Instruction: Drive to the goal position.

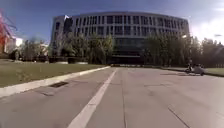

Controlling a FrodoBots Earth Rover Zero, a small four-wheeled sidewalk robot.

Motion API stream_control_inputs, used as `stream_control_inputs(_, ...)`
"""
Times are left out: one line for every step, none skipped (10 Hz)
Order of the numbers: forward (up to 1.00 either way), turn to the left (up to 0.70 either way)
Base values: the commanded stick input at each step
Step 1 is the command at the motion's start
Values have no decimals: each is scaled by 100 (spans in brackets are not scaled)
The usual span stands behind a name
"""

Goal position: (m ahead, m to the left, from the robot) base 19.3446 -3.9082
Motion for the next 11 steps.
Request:
stream_control_inputs(70,0)
stream_control_inputs(70,0)
stream_control_inputs(70,0)
stream_control_inputs(70,0)
stream_control_inputs(70,0)
stream_control_inputs(70,0)
stream_control_inputs(70,-35)
stream_control_inputs(70,-35)
stream_control_inputs(70,-35)
stream_control_inputs(70,-35)
stream_control_inputs(70,-35)
